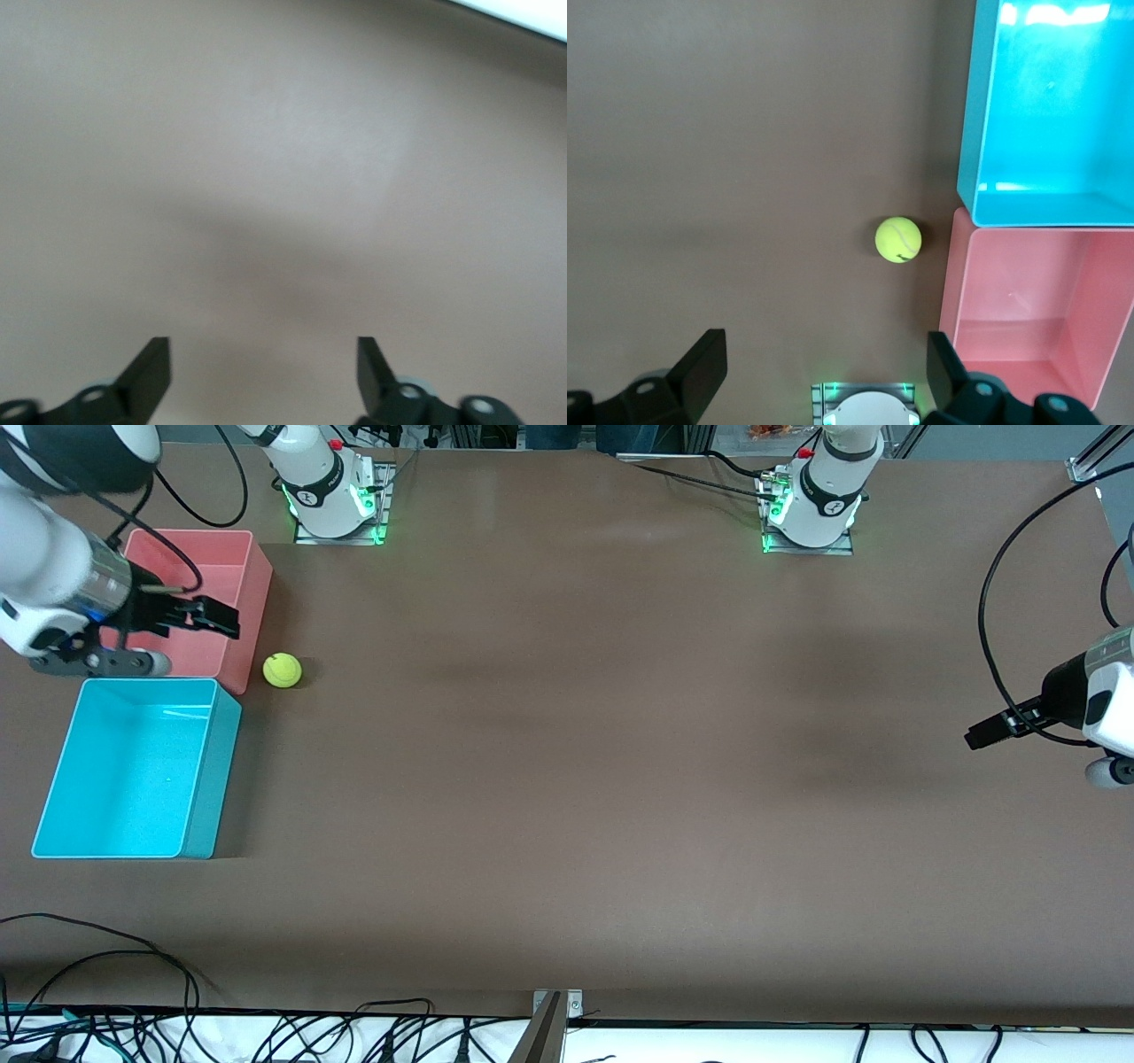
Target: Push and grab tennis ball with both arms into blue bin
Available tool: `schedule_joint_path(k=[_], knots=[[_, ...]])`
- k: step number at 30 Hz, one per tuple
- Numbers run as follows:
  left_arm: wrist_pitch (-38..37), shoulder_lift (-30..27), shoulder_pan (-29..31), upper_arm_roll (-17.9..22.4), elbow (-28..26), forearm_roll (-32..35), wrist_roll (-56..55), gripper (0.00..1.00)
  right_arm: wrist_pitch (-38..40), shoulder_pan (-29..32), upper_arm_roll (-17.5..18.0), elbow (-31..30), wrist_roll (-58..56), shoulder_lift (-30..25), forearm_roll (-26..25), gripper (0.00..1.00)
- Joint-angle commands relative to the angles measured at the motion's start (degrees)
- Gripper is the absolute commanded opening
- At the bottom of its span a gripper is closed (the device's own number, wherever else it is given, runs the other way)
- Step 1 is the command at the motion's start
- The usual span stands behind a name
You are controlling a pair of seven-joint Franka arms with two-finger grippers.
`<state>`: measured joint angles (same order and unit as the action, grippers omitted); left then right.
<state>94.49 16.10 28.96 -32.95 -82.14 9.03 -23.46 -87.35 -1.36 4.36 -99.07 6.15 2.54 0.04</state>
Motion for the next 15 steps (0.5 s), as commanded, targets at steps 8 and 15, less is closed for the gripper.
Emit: schedule_joint_path(k=[8, 15], knots=[[-1.33, 0.16, -0.22, -1.68, 4.7, -1.38, 1.75, 1.0, -4.75, -0.31, -0.23, -11.22, -1.49, 0.18, -3.65, 1.0], [-1.07, -0.55, 0.13, -1.59, 4.53, -0.5, 1.67, 1.0, -15.29, -0.31, -0.32, -23.08, -2.11, -1.84, -4.7, 1.0]])
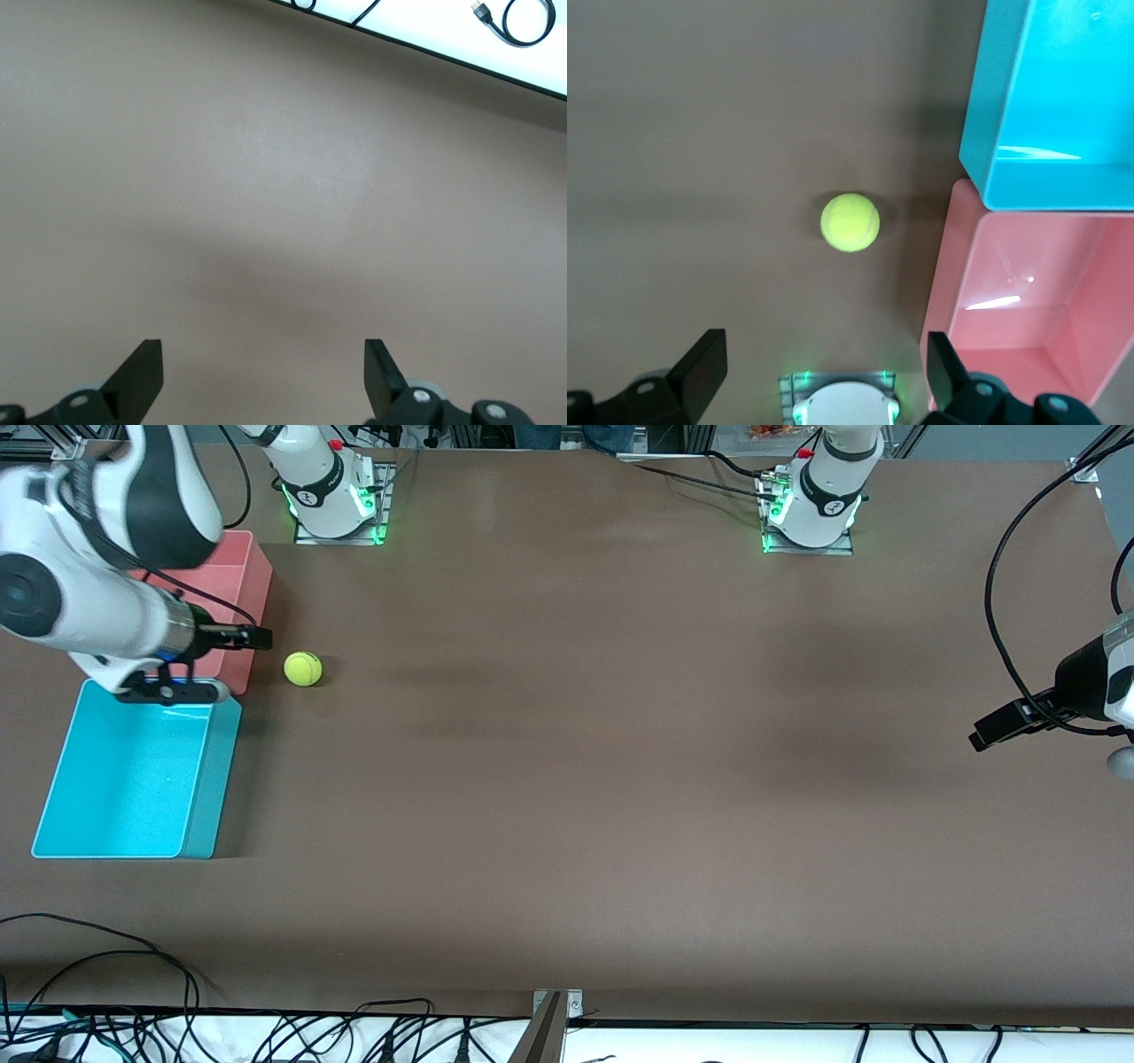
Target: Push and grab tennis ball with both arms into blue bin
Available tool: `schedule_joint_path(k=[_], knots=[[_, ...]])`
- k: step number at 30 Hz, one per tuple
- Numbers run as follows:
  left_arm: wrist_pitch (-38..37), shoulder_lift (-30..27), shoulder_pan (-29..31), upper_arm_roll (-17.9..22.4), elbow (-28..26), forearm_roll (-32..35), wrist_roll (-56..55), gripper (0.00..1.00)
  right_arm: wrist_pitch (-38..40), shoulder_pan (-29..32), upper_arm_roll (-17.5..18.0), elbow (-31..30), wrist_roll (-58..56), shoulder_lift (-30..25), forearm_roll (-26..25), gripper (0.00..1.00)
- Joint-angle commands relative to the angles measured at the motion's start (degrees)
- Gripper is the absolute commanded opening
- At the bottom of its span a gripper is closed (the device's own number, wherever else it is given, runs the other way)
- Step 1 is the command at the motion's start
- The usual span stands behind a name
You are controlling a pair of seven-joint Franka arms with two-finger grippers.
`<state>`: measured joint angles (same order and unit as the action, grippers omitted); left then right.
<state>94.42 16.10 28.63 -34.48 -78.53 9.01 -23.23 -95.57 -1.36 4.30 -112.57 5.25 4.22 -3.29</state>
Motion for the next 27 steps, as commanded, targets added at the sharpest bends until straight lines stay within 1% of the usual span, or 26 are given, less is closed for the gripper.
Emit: schedule_joint_path(k=[1, 5, 11, 13, 15, 16, 20, 24, 27], knots=[[-0.82, -0.54, 0.46, -0.06, 0.92, -0.4, 1.44, 1.0, -8.3, -0.31, -0.25, -11.08, -1.21, -3.95, -1.45, 1.0], [-0.38, -0.98, 0.9, 0.29, 0.92, -0.49, 1.44, 1.0, -13.05, -0.31, -0.25, -17.14, -1.21, -4.92, -1.45, 1.0], [1.29, -1.59, 1.69, 0.55, 0.48, -1.19, 1.88, 1.0, -23.15, -0.31, -0.43, -24.17, -1.3, -4.13, -1.63, 1.0], [1.29, -2.64, 0.99, 1.6, -0.13, -1.28, 3.36, 1.0, -26.84, -0.22, -0.52, -26.81, -1.3, -4.13, -2.06, 1.0], [1.29, -3.52, -0.76, 3.7, -0.92, -1.45, 5.3, 1.0, -30.44, -0.22, -0.52, -29.45, -1.21, -3.95, -2.59, 1.0], [1.12, -3.88, -2.42, 5.19, -1.36, -1.8, 6.09, 1.0, -32.37, -0.22, -0.52, -30.68, -1.21, -3.78, -3.03, 1.0], [1.11, -6.77, -9.89, 14.24, -4.17, -5.4, 7.59, 1.0, -39.15, -0.14, -0.69, -34.47, -1.12, -2.46, -4.26, 1.0], [1.03, -10.55, -15.35, 21.63, -8.56, -8.57, 12.06, 1.0, -40.83, 0.13, -0.78, -34.91, -0.95, -0.62, -5.41, 1.0], [1.03, -13.8, -20.88, 28.3, -12.69, -10.15, 16.81, 1.0, -43.11, 0.3, -1.04, -35.44, -1.03, 0.35, -5.5, 1.0]])
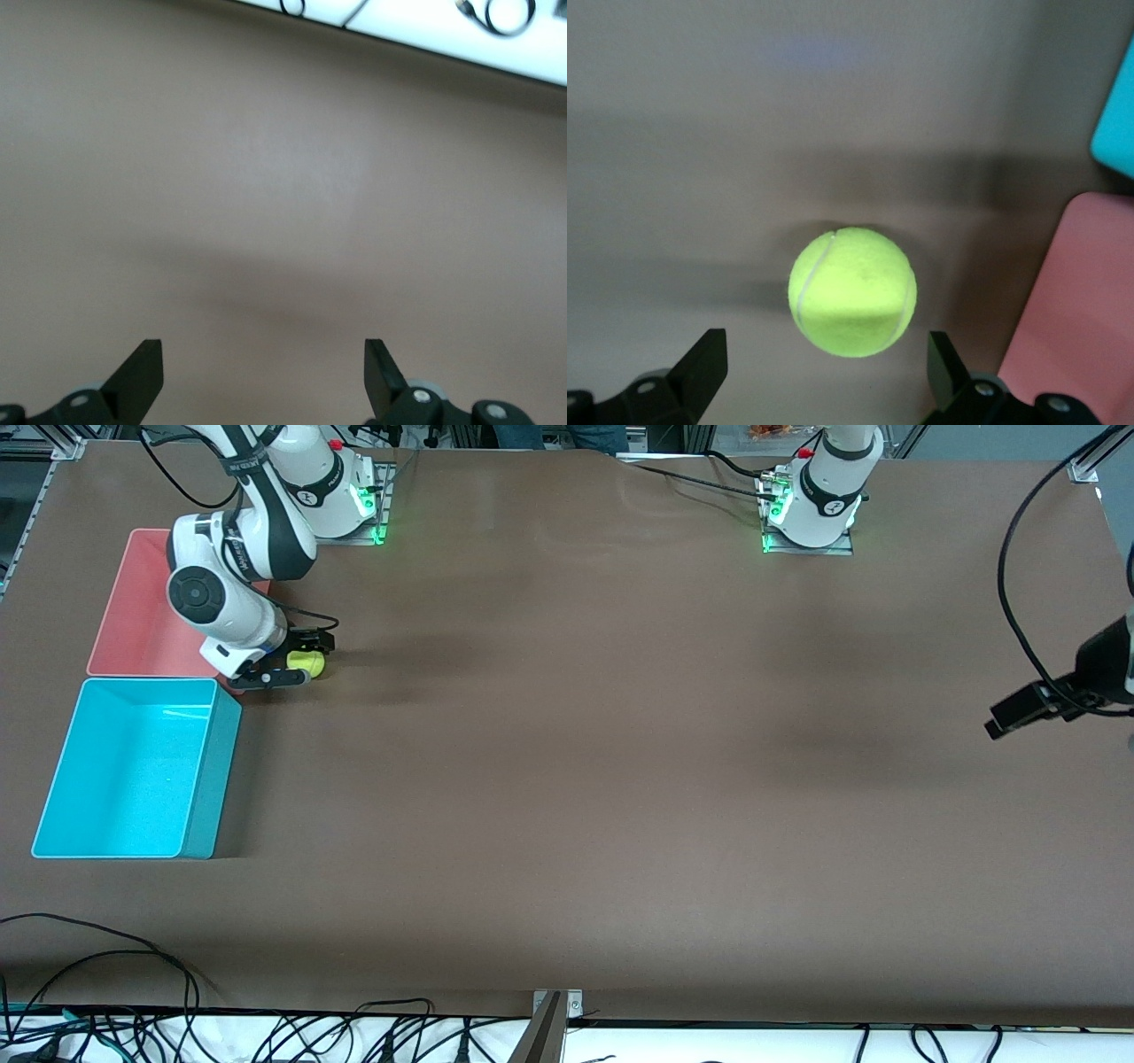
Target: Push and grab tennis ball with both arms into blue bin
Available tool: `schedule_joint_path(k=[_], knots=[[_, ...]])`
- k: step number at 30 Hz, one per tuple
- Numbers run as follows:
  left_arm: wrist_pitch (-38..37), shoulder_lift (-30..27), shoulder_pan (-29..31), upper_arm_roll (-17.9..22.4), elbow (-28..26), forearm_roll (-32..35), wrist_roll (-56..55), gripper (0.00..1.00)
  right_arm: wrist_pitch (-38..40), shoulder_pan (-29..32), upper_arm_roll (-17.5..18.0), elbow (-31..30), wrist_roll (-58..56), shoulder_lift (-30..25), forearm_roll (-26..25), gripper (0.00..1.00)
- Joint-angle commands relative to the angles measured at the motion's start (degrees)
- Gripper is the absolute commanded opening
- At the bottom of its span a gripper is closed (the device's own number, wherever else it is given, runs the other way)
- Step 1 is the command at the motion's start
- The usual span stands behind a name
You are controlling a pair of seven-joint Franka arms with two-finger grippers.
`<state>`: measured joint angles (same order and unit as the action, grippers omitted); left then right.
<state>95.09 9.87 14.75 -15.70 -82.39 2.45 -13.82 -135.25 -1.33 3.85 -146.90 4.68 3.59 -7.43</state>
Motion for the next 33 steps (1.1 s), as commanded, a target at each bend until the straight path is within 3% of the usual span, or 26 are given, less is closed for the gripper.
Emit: schedule_joint_path(k=[1, 4, 11, 13, 18, 21, 33], knots=[[0.36, -8.37, -8.84, 11.29, -9.88, -3.94, 7.75, 1.0, -4.14, 0.27, -0.68, -1.28, -0.46, 1.5, -1.45, 1.0], [0.28, -9.43, -12.28, 15.08, -11.47, -4.55, 7.76, 1.0, -6.34, 0.36, -0.95, -1.28, -0.55, 3.52, -2.24, 1.0], [0.19, -8.47, -12.64, 15.35, -10.34, -5.08, 7.49, 1.0, -9.95, 0.36, -1.83, -1.46, -0.55, 6.07, -2.59, 0.99], [0.19, -8.11, -12.64, 15.17, -9.63, -5.0, 7.49, 1.0, -10.04, 0.36, -1.91, -1.46, -0.55, 6.43, -2.59, 0.9], [0.36, -8.11, -12.82, 14.65, -9.63, -3.94, 7.58, 1.0, -9.77, 0.36, -2.0, -1.81, -0.55, 6.69, -2.59, 0.55], [0.45, -8.2, -12.82, 14.65, -9.63, -3.77, 7.58, 1.0, -9.6, 0.36, -2.26, -1.81, -0.64, 6.69, -2.59, 0.43], [0.45, -8.11, -12.9, 13.68, -9.81, 0.8, 7.49, 1.0, 2.43, 0.36, -2.71, 4.24, -1.17, 1.77, -2.5, 0.4]])
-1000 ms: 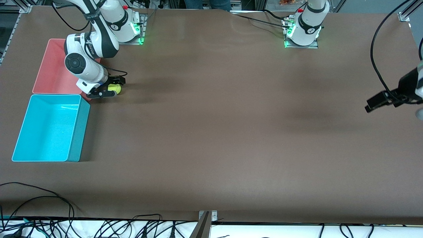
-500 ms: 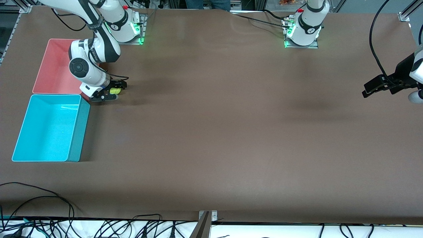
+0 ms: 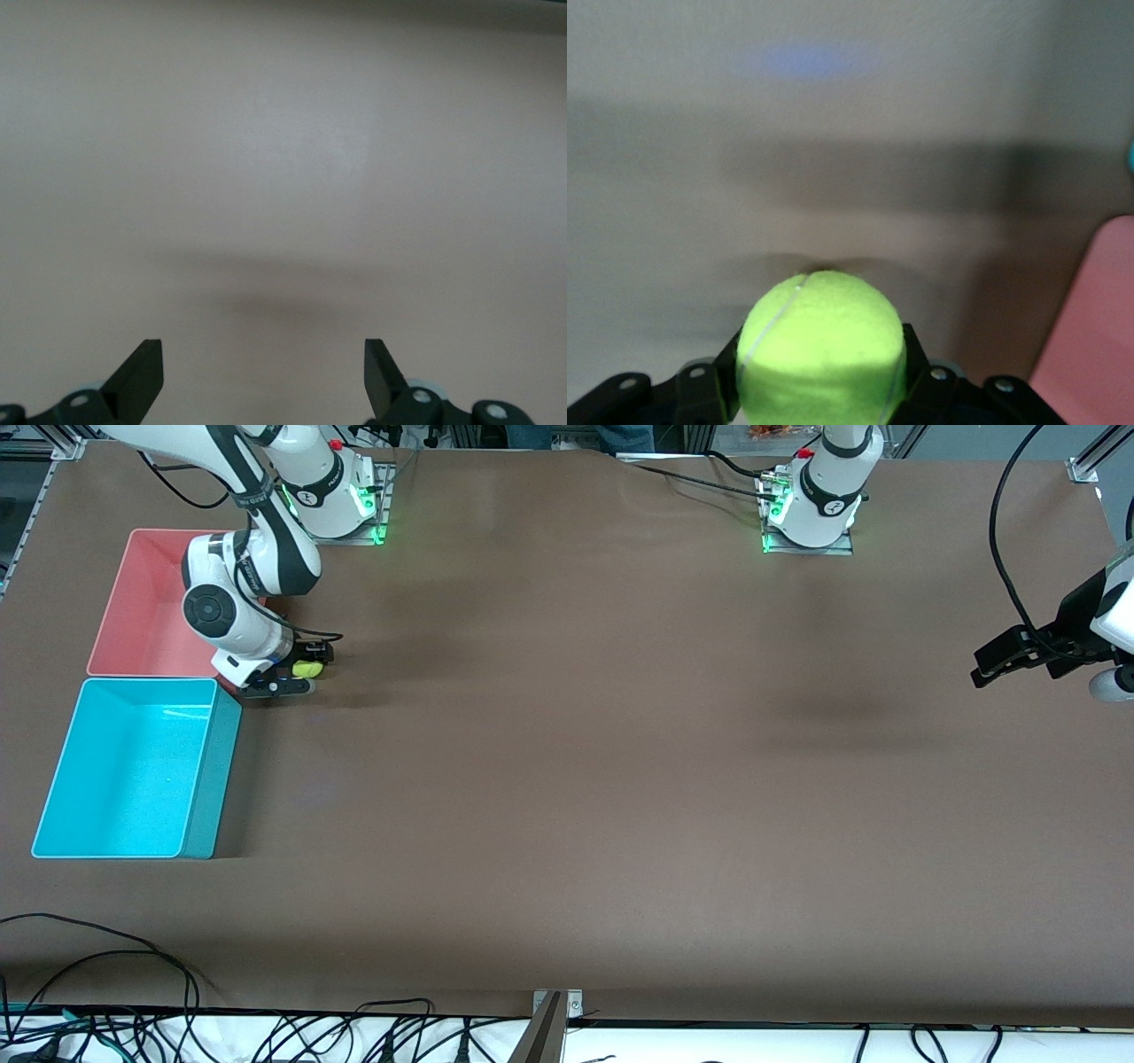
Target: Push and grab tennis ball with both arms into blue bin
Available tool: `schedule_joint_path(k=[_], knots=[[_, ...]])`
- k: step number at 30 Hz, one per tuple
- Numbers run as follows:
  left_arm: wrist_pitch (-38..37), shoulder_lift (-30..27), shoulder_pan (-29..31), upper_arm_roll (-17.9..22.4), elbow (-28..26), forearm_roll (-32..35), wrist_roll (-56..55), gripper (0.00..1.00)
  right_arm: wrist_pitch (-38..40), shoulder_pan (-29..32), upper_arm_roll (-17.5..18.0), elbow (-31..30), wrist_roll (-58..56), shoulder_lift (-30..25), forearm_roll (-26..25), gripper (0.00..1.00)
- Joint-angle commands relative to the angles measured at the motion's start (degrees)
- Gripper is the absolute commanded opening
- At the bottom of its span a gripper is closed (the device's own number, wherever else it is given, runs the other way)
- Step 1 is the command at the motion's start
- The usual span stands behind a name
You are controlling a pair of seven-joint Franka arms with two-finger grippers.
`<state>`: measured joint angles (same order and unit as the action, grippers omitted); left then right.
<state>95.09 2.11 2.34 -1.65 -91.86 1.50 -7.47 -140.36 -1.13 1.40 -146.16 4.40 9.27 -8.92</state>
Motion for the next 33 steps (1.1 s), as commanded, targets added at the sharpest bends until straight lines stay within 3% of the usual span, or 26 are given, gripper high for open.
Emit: schedule_joint_path(k=[1, 8, 14, 21, 33], knots=[[0.62, -0.36, -0.49, -0.72, -0.33, 1.76, 1.14, 1.0, 9.55, 0.16, -0.26, 4.91, -0.88, -3.99, -1.01, 0.4], [0.71, 0.08, -0.49, -1.95, -0.33, 1.84, 1.14, 1.0, 24.23, 0.16, -2.63, 18.0, -6.5, -2.94, -0.92, 0.4], [0.71, 0.08, -0.49, -1.95, -0.25, 1.93, 1.14, 1.0, 30.05, 0.6, -6.76, 27.24, -14.75, 0.66, -0.92, 0.4], [0.62, 0.08, -0.49, -2.04, -0.16, 1.76, 1.14, 1.0, 29.18, 4.46, -8.44, 32.68, -25.38, 6.09, -0.84, 0.4], [0.36, 0.0, -0.49, -2.21, -0.16, 1.76, 1.14, 1.0, 20.91, 7.02, -8.44, 33.14, -30.77, 10.86, -0.75, 0.4]])
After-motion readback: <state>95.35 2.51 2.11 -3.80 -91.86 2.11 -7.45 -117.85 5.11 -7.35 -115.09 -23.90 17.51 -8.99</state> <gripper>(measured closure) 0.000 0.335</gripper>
